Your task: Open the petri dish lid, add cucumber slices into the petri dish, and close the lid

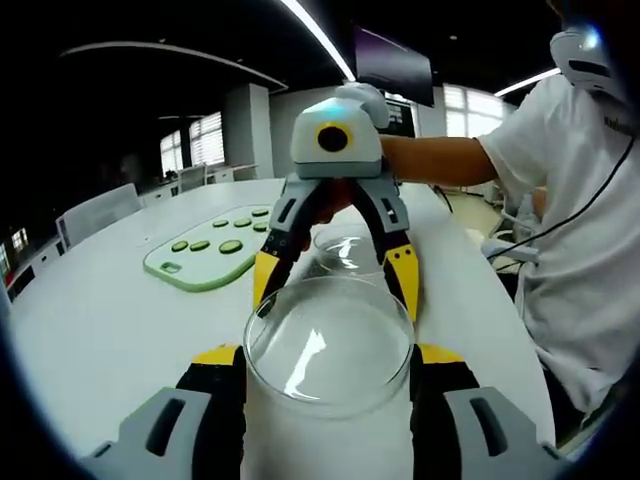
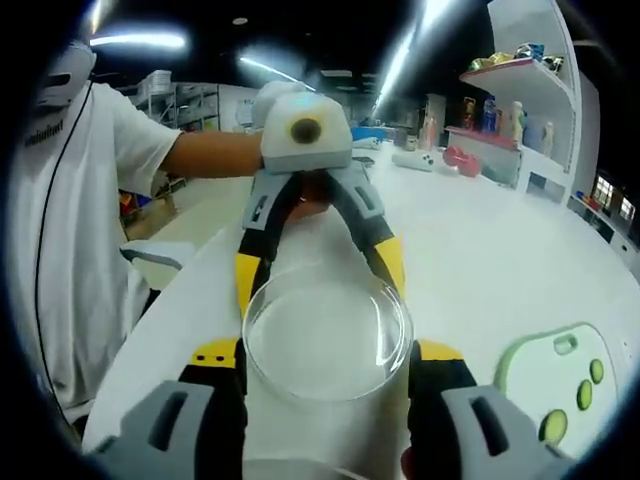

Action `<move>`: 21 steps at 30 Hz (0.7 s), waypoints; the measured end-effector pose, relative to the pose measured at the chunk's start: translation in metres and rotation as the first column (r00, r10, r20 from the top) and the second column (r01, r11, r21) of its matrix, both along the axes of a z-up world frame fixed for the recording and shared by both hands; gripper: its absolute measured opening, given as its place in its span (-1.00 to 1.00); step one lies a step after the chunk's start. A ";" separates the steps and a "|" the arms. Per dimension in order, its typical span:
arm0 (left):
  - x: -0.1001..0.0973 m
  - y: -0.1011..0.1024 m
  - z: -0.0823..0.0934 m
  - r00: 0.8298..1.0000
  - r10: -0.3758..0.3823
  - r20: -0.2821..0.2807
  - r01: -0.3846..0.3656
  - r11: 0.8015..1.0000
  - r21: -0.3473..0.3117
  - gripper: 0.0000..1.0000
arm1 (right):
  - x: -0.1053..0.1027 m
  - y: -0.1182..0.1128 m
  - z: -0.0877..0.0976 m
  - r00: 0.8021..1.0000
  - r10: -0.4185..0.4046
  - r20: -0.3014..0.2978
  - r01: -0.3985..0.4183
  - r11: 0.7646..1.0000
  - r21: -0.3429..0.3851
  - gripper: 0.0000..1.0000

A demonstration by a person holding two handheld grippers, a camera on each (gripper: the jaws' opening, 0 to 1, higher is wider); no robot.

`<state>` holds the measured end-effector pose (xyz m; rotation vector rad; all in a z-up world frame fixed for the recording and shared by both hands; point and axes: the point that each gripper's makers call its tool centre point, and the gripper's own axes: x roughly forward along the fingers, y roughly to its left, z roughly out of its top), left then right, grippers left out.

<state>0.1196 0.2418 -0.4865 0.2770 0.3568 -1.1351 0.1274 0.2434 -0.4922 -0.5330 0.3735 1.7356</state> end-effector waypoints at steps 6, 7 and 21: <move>-0.002 0.001 0.001 1.000 -0.013 0.007 0.013 1.000 0.007 0.35 | -0.001 0.000 0.000 1.000 0.001 0.003 -0.001 1.000 -0.005 0.30; -0.001 0.001 0.001 1.000 -0.013 0.013 0.013 1.000 0.008 0.36 | -0.001 0.000 0.000 1.000 -0.002 0.000 0.002 1.000 -0.006 0.30; -0.001 0.009 0.026 0.998 0.038 0.049 -0.035 0.998 -0.058 0.46 | 0.008 -0.004 0.031 0.995 -0.092 -0.030 0.094 0.992 0.086 0.42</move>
